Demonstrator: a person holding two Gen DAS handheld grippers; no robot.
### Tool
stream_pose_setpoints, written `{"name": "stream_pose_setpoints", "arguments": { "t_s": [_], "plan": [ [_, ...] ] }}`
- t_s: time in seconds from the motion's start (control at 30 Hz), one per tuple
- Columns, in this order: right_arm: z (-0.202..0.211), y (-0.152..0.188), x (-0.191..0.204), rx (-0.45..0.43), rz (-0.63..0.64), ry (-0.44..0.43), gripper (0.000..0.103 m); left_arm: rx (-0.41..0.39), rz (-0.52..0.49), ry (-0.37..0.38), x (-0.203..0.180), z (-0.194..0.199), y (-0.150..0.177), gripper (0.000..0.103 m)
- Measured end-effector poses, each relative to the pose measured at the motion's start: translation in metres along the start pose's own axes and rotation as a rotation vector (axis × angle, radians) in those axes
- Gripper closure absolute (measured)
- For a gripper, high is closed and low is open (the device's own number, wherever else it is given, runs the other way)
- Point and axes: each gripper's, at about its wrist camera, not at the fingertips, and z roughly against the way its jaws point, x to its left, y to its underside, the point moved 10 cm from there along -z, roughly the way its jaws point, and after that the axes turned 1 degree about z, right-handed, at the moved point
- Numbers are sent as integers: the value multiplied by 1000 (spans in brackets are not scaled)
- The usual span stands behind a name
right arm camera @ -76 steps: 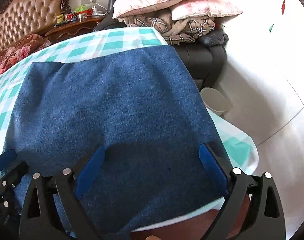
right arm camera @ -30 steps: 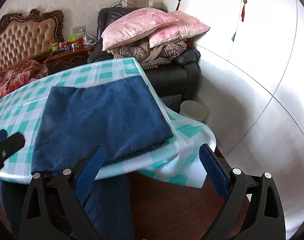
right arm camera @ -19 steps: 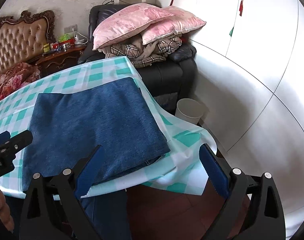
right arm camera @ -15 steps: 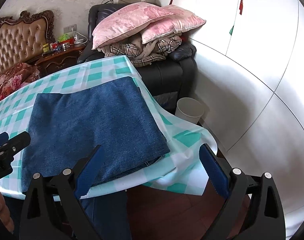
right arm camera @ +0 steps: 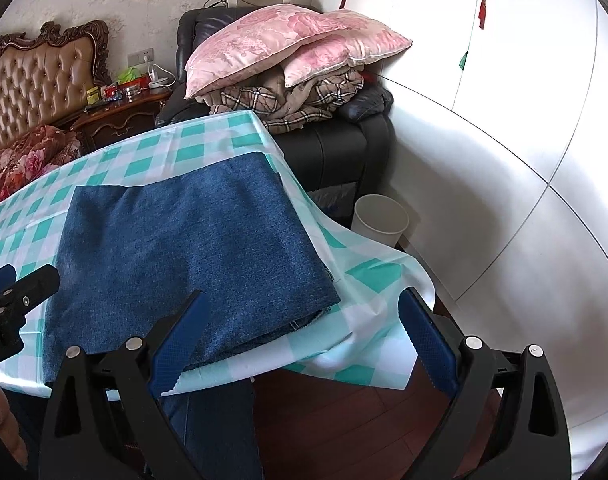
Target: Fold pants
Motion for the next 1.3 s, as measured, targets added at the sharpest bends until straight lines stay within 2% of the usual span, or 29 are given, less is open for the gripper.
{"name": "stream_pose_setpoints", "arguments": {
  "t_s": [1.3],
  "plan": [
    [2,-1,-4,-1,-6,6,11,3,-5,3,-3,1,1,2]
  ]
}}
